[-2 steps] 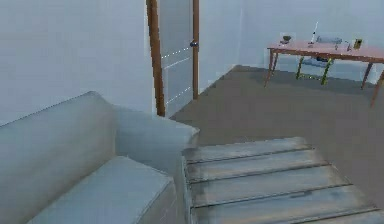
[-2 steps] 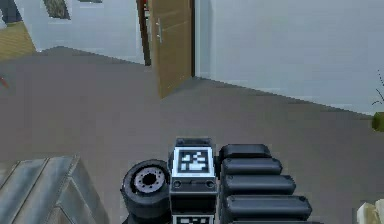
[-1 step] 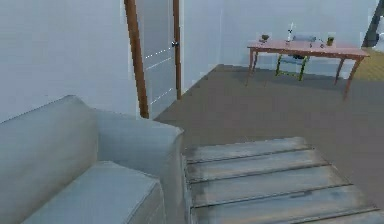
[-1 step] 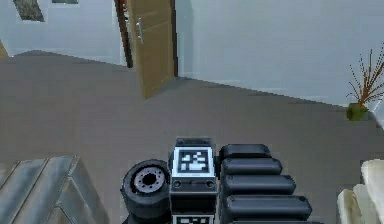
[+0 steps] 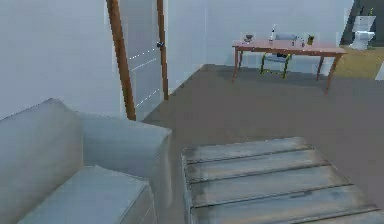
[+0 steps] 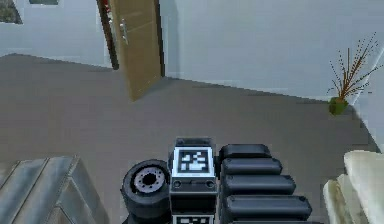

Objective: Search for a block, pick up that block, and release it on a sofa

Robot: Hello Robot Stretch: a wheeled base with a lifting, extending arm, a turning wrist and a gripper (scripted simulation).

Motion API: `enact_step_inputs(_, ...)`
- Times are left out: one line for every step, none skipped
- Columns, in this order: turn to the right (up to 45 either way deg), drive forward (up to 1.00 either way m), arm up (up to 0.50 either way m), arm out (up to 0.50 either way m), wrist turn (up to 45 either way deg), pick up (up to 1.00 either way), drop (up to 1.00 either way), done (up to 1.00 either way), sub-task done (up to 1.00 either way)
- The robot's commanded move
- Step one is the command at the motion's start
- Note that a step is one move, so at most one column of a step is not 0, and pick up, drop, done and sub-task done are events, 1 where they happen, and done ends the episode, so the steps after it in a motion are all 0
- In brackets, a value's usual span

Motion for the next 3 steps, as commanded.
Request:
enact_step_inputs(-45.0, 0.0, 0.0, 0.0, 0.0, 0.0, 0.0, 0.0, 0.0)
enact_step_inputs(-45.0, 0.0, 0.0, 0.0, 0.0, 0.0, 0.0, 0.0, 0.0)
enact_step_inputs(-42.0, 0.0, 0.0, 0.0, 0.0, 0.0, 0.0, 0.0, 0.0)
